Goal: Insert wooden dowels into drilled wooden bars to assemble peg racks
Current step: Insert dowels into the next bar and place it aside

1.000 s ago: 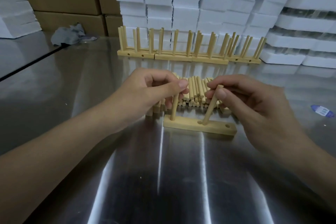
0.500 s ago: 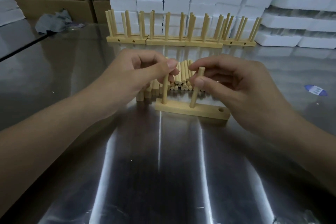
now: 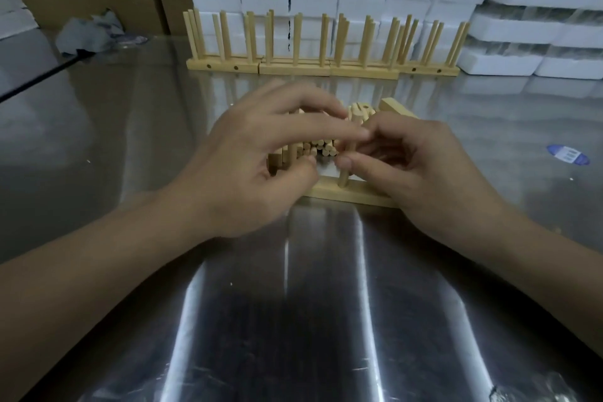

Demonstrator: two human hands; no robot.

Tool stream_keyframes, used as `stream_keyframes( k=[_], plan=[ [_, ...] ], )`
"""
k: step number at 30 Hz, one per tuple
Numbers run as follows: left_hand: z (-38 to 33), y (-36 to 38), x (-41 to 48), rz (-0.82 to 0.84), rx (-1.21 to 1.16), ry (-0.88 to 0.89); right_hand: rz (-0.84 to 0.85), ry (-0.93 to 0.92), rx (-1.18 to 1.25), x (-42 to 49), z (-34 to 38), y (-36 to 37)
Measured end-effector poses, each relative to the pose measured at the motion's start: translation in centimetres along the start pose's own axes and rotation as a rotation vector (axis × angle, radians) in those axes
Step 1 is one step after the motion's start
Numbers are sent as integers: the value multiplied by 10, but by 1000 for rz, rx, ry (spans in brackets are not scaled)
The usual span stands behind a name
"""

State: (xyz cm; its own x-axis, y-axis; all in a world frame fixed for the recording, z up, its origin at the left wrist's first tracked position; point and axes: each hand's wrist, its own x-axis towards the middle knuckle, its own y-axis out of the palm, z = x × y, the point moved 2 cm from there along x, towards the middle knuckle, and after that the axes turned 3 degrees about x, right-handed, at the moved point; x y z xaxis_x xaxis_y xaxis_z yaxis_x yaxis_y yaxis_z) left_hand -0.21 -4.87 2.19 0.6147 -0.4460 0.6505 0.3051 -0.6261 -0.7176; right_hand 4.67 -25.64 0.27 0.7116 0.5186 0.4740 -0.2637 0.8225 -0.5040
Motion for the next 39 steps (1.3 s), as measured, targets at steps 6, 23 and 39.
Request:
stream_keyframes(
  k=[6,23,39],
  plan=[
    [0,1,1,-7,-88,-11,-62,-19,39,2,-5,9],
    [-2,5,4,-149,-46,-35,17,42,-52,-2,9,3],
    [23,-12,-2,72,242,27,32,31,-769,36,-11,-7]
  ],
)
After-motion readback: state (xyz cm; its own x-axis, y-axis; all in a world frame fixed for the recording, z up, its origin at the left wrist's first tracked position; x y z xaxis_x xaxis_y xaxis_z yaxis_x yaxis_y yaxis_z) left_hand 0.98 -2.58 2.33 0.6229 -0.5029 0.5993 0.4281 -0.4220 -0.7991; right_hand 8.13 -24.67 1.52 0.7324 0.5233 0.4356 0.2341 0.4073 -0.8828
